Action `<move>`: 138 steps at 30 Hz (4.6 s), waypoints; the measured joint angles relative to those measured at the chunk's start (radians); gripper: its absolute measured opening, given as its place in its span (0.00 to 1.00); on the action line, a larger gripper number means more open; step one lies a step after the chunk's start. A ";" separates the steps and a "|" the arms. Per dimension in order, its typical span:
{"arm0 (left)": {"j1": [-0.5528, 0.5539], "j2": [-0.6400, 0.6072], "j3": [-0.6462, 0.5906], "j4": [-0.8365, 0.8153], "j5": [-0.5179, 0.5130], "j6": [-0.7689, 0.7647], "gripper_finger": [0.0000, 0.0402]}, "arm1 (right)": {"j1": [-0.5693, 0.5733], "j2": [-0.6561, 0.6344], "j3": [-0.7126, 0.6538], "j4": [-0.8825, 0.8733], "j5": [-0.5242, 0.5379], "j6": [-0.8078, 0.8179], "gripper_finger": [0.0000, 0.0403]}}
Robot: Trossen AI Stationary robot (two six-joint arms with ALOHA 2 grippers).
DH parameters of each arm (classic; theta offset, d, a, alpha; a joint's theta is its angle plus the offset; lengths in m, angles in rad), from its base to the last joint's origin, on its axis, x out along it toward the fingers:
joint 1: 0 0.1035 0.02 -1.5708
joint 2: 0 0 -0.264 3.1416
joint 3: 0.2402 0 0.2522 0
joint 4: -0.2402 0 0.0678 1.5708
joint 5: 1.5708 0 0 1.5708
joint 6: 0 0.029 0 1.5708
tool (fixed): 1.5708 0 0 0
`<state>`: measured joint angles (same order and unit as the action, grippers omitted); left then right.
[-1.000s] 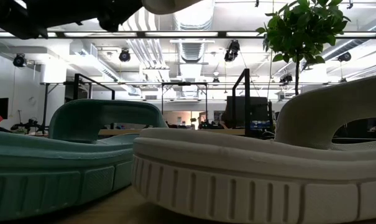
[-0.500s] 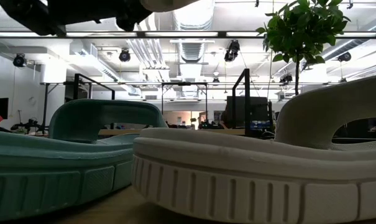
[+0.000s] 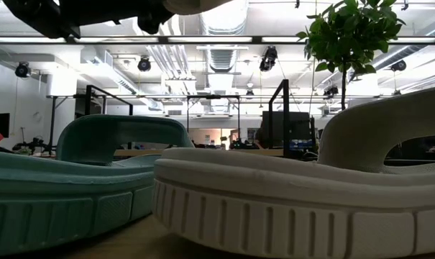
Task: Pick and place slides into the shelf
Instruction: Put the right grey slide on the shelf
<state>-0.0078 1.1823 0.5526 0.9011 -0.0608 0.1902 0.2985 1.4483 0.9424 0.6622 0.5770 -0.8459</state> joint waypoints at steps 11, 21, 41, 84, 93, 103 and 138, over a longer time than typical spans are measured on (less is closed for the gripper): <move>0.000 -0.001 -0.001 -0.002 0.000 0.010 0.58 | 0.000 0.000 0.000 0.000 0.000 0.000 0.02; 0.000 -0.001 -0.001 0.007 -0.011 0.035 0.30 | 0.000 0.000 0.000 0.000 0.000 0.008 0.02; -0.001 -0.001 0.005 0.006 -0.183 0.034 0.04 | 0.002 0.002 0.000 -0.012 0.063 0.094 0.03; 0.000 -0.204 0.003 0.004 -0.257 -0.629 0.03 | 0.271 -0.131 -0.002 -0.212 0.542 -0.333 0.30; -0.001 -0.203 0.003 -0.065 -0.238 -0.706 0.03 | 0.250 -0.131 -0.002 -0.212 0.492 -0.866 0.41; -0.001 -0.203 0.003 -0.119 -0.182 -0.806 0.03 | 0.127 -0.131 -0.002 -0.175 0.480 -1.312 0.46; -0.001 -0.164 0.003 -0.125 -0.078 -0.864 0.03 | -0.070 -0.129 0.019 -0.020 0.132 -1.468 0.46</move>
<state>-0.0086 1.0187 0.5560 0.7761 -0.1389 -0.6743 0.2287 1.3192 0.9611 0.6426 0.7085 -2.3141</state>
